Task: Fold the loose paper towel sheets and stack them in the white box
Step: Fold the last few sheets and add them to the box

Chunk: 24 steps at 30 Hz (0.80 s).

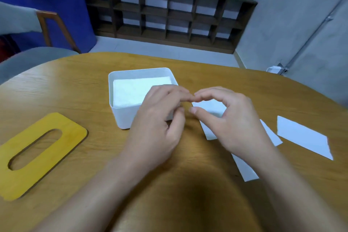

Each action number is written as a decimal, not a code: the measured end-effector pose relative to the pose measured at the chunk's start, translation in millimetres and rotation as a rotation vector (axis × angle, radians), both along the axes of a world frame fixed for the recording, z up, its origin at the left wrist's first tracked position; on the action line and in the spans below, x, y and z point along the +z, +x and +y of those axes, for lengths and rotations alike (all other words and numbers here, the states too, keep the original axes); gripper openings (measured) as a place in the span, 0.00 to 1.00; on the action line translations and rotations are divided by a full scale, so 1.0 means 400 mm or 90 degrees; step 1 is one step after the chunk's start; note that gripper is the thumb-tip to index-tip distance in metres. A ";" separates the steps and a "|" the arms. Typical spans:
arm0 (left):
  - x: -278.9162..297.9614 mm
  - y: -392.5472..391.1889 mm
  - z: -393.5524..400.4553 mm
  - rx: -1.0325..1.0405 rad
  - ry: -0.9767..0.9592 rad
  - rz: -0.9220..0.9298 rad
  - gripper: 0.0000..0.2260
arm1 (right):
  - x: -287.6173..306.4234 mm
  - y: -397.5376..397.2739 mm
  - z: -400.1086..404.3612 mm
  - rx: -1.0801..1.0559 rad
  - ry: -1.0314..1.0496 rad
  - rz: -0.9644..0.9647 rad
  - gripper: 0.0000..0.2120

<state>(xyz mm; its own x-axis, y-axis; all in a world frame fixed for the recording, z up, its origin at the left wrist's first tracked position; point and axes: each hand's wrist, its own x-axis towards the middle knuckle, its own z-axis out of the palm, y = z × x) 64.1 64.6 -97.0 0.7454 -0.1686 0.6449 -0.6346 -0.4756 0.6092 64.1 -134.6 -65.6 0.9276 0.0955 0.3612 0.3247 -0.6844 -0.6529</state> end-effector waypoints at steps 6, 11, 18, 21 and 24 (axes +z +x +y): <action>-0.078 -0.015 -0.088 -0.102 0.170 0.116 0.14 | -0.090 -0.077 -0.112 -0.103 0.000 0.068 0.06; -0.132 -0.007 -0.106 -0.125 0.291 0.148 0.15 | -0.161 -0.101 -0.175 -0.126 -0.069 0.075 0.05; -0.142 0.000 -0.112 -0.117 0.332 0.138 0.14 | -0.165 -0.124 -0.239 -0.147 -0.064 0.099 0.09; -0.141 0.011 -0.112 -0.070 0.348 0.138 0.15 | -0.167 -0.133 -0.246 -0.140 -0.142 0.094 0.14; -0.139 0.016 -0.105 -0.040 0.349 0.146 0.14 | -0.173 -0.137 -0.258 -0.160 -0.177 0.091 0.15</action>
<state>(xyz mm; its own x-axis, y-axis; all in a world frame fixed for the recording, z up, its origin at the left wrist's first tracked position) 70.3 22.4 -152.5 0.8333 -0.4797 0.2747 -0.5528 -0.7252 0.4104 9.1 -237.8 -134.8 0.9736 -0.0651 0.2188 0.0434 -0.8881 -0.4575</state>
